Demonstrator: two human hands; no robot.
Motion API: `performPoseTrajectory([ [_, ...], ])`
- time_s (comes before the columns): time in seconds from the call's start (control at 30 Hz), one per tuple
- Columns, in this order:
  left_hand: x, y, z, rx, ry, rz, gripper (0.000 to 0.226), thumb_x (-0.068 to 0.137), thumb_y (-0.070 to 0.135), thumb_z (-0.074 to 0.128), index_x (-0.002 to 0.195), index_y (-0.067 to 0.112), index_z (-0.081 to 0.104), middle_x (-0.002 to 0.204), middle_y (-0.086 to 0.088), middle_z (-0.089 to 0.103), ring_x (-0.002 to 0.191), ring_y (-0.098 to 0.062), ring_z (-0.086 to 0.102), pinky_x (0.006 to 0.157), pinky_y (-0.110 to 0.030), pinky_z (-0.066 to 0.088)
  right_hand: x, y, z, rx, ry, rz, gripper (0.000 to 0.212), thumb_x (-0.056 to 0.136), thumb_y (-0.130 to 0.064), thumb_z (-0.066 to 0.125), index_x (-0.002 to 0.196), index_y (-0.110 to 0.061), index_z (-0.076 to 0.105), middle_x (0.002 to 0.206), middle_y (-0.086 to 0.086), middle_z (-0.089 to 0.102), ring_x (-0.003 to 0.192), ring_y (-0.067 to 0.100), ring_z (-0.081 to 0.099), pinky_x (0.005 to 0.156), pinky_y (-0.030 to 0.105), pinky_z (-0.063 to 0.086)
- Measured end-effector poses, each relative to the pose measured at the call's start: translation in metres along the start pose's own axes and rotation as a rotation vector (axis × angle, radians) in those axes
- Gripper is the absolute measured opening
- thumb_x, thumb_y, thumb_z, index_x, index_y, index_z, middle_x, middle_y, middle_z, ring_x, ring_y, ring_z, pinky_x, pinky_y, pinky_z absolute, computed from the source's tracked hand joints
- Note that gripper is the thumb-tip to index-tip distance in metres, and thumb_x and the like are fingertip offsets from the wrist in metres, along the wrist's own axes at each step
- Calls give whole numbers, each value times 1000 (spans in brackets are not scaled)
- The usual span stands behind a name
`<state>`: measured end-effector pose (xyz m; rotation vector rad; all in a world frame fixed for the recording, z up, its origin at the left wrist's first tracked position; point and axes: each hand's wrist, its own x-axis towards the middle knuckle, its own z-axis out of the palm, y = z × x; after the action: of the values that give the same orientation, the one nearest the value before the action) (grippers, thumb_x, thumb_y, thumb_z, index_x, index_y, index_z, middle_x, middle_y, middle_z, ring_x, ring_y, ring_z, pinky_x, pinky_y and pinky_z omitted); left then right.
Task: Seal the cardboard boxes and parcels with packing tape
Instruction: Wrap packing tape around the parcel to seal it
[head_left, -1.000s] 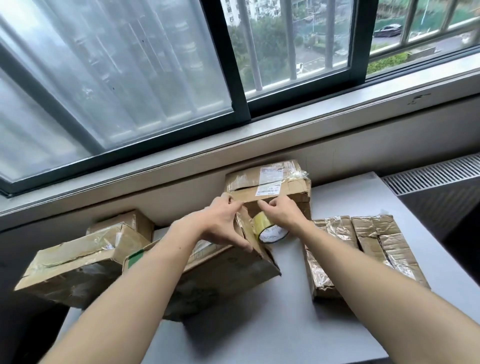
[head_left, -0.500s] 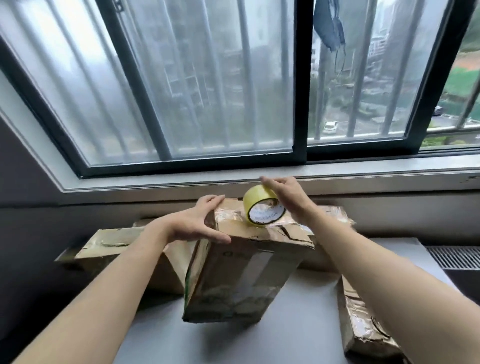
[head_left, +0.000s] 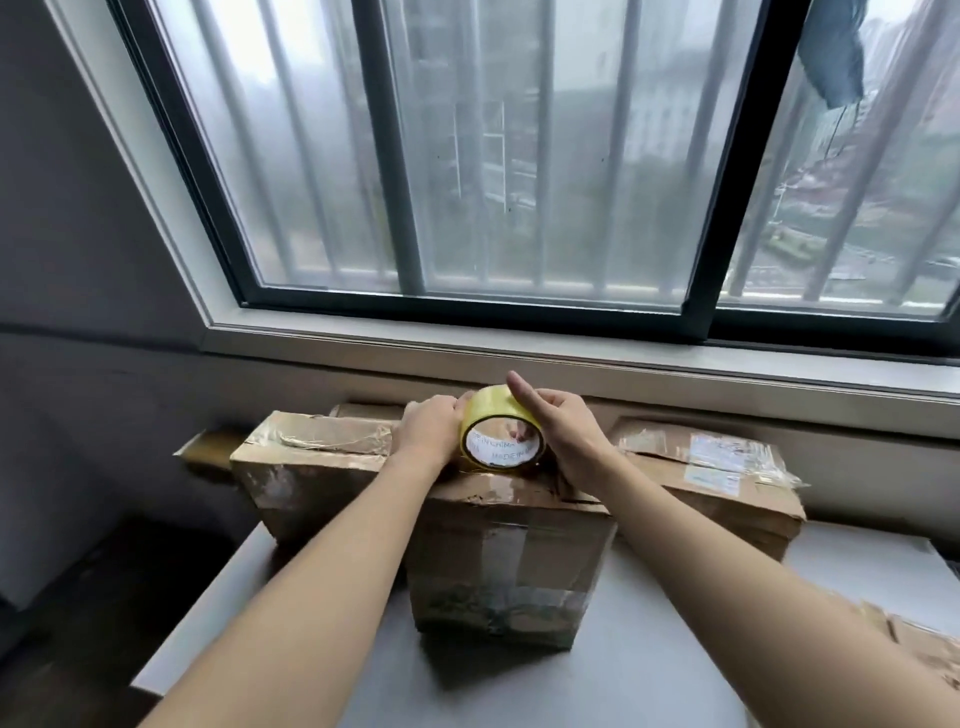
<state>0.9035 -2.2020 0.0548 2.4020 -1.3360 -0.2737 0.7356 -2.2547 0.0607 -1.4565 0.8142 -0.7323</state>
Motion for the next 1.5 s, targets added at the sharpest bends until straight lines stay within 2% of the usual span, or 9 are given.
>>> performPoseTrajectory([
  [0.1, 8, -22, 8, 33, -23, -3, 30, 100, 41, 36, 94, 25, 61, 114, -11, 67, 115, -34, 53, 82, -38, 40, 0, -4, 18, -52, 4, -19, 49, 97, -52, 56, 79, -7, 61, 66, 5, 51, 41, 1, 46, 44, 8, 34],
  [0.3, 8, -39, 13, 38, 17, 3, 20, 91, 37, 45, 101, 26, 59, 113, -5, 68, 112, -34, 53, 84, -40, 37, 14, -14, 44, -194, -19, -148, 54, 99, -46, 56, 57, -14, 44, 57, 6, 30, 48, 16, 26, 50, 32, 21],
  [0.6, 8, -31, 15, 57, 79, 20, 53, 106, 46, 21, 107, 16, 65, 112, -11, 68, 114, -35, 55, 95, -44, 40, 8, -43, -23, -865, -23, -240, 55, 96, -35, 54, 48, -14, 39, 45, -3, 32, 41, 15, 26, 47, 30, 25],
  [0.87, 15, 3, 13, 119, 21, 121, 57, 106, 45, 20, 117, 12, 65, 121, -11, 67, 118, -31, 57, 102, -42, 36, 4, -29, -42, -558, -62, -255, 56, 98, -29, 60, 47, -18, 41, 44, -8, 37, 42, 7, 28, 46, 23, 25],
  [0.97, 18, 26, 20, 60, -56, 167, 59, 105, 49, 22, 126, 11, 62, 129, -14, 63, 121, -33, 55, 102, -44, 39, 2, -25, -46, -410, -103, -197, 47, 97, -36, 63, 61, -9, 53, 53, 5, 38, 47, 11, 31, 47, 24, 24],
  [1.1, 22, 27, 40, 237, -65, 193, 62, 103, 48, 15, 114, 15, 68, 121, -11, 68, 115, -29, 59, 98, -44, 34, 1, 1, -47, 53, 49, 16, 42, 87, -47, 73, 73, -9, 63, 69, 14, 55, 59, 22, 53, 56, 28, 41],
  [1.2, 22, 20, 45, 317, -29, 207, 60, 102, 45, 15, 102, 17, 68, 111, -9, 71, 107, -28, 61, 94, -43, 34, 4, 7, -35, 162, 125, 52, 45, 76, -53, 76, 68, -14, 56, 70, 14, 49, 61, 24, 49, 56, 31, 38],
  [1.33, 19, 16, 44, 324, 19, 217, 69, 103, 54, 12, 100, 17, 71, 109, -7, 72, 108, -28, 61, 97, -44, 32, 8, -21, -36, -247, 129, -102, 52, 93, -38, 65, 54, -15, 39, 53, 2, 26, 47, 16, 22, 50, 31, 19],
  [1.5, 20, 15, 46, 301, 17, 212, 74, 102, 57, 10, 100, 18, 72, 107, -5, 72, 108, -27, 62, 98, -44, 31, -2, -35, -69, -655, 107, -156, 55, 92, -26, 57, 43, -18, 33, 37, -9, 28, 37, 14, 23, 46, 26, 25],
])
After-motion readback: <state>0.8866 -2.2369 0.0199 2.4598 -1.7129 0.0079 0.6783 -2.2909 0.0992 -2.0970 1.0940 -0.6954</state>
